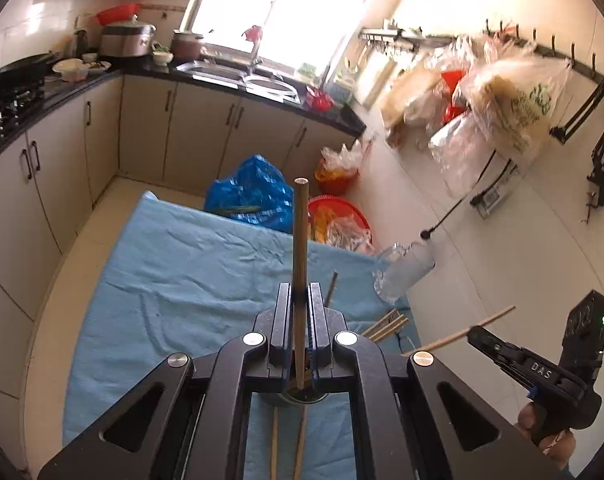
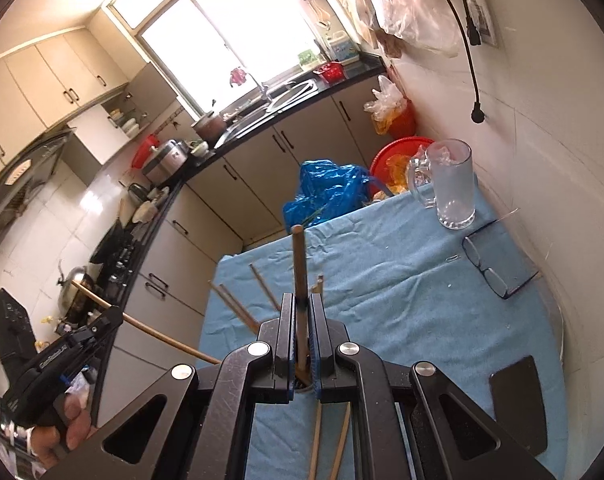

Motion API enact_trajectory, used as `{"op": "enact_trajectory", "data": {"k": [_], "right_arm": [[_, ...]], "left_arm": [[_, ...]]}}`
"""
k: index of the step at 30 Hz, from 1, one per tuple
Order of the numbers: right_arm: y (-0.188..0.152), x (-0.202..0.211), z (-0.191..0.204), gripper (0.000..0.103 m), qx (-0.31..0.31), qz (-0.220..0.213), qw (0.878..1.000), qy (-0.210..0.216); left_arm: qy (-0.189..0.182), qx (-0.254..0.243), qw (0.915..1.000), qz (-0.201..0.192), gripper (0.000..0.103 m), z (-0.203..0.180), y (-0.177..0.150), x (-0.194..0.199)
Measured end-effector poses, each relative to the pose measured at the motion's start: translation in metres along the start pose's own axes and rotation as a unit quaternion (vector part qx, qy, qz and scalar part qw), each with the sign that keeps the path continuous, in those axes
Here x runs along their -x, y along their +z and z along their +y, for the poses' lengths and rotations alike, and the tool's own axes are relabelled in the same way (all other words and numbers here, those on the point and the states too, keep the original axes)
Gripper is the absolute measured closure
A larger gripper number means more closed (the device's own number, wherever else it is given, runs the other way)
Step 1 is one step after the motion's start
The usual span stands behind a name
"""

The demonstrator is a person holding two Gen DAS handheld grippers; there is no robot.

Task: Organize utensils
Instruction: 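Lower both chopsticks into the black cup and open both tools, then move both open tools down to the last loose chopsticks beside the cup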

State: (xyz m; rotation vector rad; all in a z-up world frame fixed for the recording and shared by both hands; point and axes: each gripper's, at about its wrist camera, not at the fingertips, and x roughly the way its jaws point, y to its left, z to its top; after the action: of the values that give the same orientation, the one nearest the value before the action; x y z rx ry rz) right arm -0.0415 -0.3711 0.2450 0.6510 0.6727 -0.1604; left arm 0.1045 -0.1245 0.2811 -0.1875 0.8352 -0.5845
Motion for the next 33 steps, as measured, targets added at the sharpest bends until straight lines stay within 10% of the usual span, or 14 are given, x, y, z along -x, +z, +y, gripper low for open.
{"op": "enact_trajectory", "data": {"k": [16,27,33], "right_arm": [[-0.014,-0.079,-0.013,0.094,-0.001,0.073,0.997,-0.027],[-0.004,-0.044,-0.014,0.022,0.005,0.023,0.998,-0.058],[-0.034,-0.050,-0.054,0.015,-0.028,0.063,0.992,-0.105]], "left_arm": [[0.036,0.008,0.9964,0.077,0.095,0.006,-0.030,-0.086],[0.060,0.054,0.9967,0.014,0.024,0.031,-0.022,-0.038],[0.105,0.114,0.9879,0.005,0.010,0.071,-0.059,-0.018]]}}
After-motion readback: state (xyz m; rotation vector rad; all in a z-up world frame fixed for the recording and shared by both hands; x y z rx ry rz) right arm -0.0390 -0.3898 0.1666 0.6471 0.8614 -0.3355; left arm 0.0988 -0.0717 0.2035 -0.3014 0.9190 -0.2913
